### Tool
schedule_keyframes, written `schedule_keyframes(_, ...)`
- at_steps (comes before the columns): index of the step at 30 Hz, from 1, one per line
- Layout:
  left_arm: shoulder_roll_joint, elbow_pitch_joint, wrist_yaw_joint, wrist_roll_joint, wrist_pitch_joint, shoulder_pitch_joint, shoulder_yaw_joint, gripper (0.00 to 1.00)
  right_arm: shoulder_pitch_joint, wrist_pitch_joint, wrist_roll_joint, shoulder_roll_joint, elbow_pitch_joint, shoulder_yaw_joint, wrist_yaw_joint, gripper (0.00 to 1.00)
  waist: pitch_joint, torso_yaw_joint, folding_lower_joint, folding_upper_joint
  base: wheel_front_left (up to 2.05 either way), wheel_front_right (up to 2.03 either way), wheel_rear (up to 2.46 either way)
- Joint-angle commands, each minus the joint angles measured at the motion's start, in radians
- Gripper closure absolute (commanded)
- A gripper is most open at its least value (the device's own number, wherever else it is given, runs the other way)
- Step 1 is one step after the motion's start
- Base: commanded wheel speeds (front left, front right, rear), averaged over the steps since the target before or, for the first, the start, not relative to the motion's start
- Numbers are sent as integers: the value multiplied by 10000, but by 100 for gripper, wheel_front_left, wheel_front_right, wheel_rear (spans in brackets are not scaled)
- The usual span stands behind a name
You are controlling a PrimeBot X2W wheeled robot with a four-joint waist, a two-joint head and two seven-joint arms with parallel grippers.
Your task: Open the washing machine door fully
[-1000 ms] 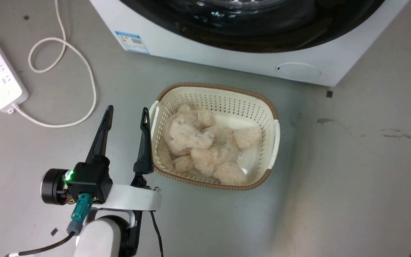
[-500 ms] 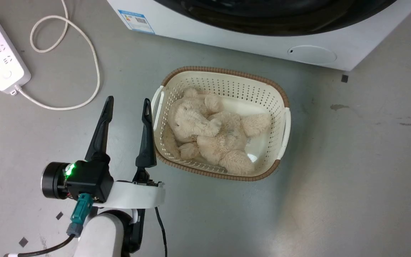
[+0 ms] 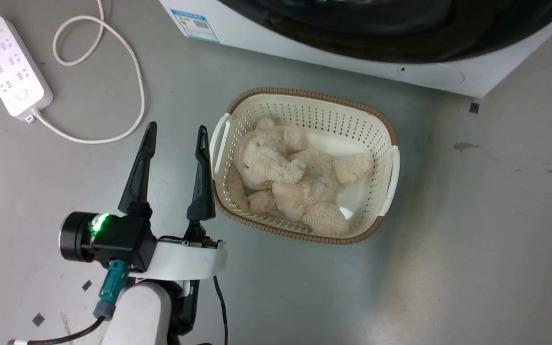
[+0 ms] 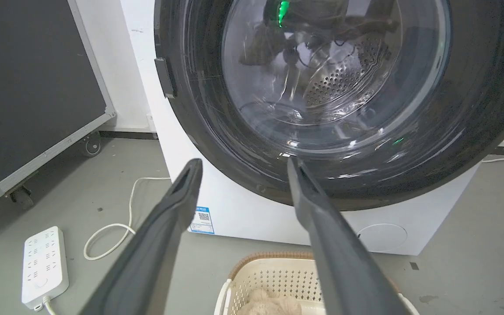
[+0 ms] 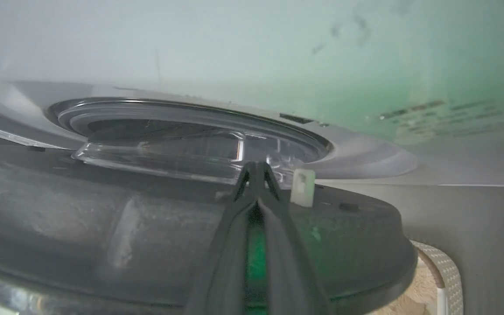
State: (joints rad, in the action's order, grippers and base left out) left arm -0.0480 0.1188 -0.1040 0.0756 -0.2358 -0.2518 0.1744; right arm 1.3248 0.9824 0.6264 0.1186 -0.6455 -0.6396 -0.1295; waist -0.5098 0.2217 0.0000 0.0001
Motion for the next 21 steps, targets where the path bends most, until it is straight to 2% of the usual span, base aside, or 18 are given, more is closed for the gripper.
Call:
schedule_keyframes(1,-20,-19,-67,94,-101,-166,17,0,-36,292,188,-337,-52,-5,-12,100,95,-23,0,-1,0,0,0)
schedule_keyframes(7,-21,-399,101,304,-226,-97,176,0,-984,1515,584,-566,579,-132,-12,100,655,-87,0,-1,0,0,0)
schedule_keyframes(10,-22,-886,117,937,-260,125,222,0,-1631,2005,927,-647,890,-135,-12,100,1037,-158,0,-1,0,0,0)
schedule_keyframes(12,-51,-1127,223,951,-260,161,225,0,-2160,2217,1176,-671,1029,4,-12,100,1334,-206,0,-1,0,0,0)
schedule_keyframes(16,-61,-1449,357,964,-260,294,174,0,-3230,2402,2149,-679,997,963,-12,100,1852,-254,0,-1,0,0,0)
schedule_keyframes(21,-64,-1730,474,964,-260,635,190,0,-4717,2120,3809,-681,1081,2535,-12,100,2535,-226,0,-1,0,0,0)
